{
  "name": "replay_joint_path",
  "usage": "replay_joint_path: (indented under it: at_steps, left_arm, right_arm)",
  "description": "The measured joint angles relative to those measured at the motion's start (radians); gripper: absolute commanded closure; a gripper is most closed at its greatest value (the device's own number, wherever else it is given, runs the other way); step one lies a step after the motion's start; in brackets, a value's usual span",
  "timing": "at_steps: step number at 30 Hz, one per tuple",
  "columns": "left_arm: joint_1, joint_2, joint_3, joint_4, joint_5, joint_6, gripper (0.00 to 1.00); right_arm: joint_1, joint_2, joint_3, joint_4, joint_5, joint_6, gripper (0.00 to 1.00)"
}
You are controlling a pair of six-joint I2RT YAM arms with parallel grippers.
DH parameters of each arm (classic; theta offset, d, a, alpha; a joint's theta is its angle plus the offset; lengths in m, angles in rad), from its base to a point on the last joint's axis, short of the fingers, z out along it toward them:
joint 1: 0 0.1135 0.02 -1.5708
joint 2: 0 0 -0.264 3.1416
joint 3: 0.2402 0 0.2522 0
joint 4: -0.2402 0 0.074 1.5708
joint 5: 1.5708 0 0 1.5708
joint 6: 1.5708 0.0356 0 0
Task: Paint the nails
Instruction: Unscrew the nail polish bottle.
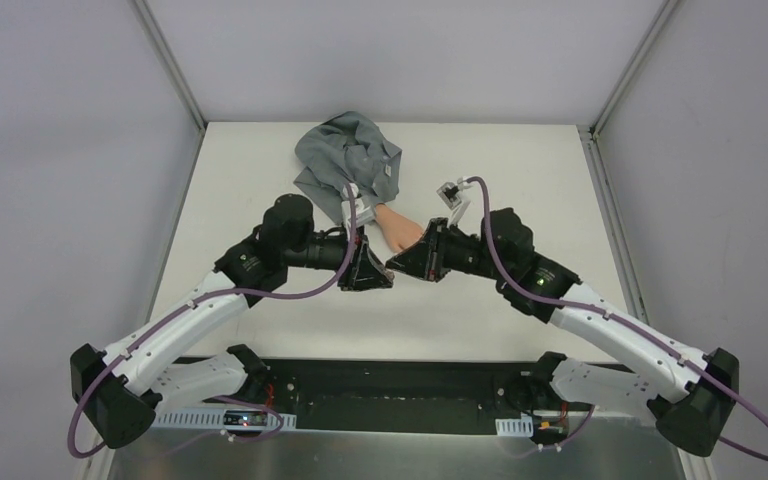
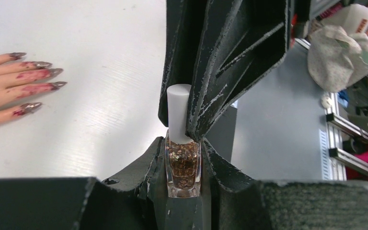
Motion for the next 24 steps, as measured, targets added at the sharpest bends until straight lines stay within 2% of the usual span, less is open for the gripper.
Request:
replay_joint_path:
  at_steps: [7,15,16,17,18,19,21,24]
  left_arm:
    - [0.006,0.013,0.016,0.006,0.185,-0.007,1.00]
    - [0.005,0.013,0.021,0.000,0.297,-0.029,1.00]
    - [0.006,0.013,0.021,0.000,0.299,-0.031,1.00]
    - [0.006,0.013,0.021,-0.002,0.299,-0.032,1.00]
    - [0.006,0.013,0.021,-0.002,0.298,-0.032,1.00]
    - [0.006,0.013,0.021,-0.002,0.290,-0.032,1.00]
    - [0.006,0.011,0.021,-0.001,0.275,-0.019,1.00]
    - [0.005,-0.011,0.020,-0.007,0.227,0.002,1.00]
  right_arm:
    - [-0.076,-0.023,-0.006,0.001,-0.299,-0.046,1.00]
    - [-0.085,-0.020,-0.010,0.034,-0.454,-0.077,1.00]
    - [-0.085,-0.019,-0.010,0.035,-0.457,-0.077,0.95]
    - [-0.086,-0.019,-0.010,0.035,-0.456,-0.077,0.81]
    - [-0.086,-0.019,-0.010,0.035,-0.452,-0.076,0.60]
    - [-0.085,-0.019,-0.010,0.035,-0.442,-0.071,0.46]
    - [-0.086,-0.022,-0.013,0.039,-0.408,-0.047,0.31]
    - [-0.095,-0.051,-0.034,0.056,-0.322,-0.004,0.26]
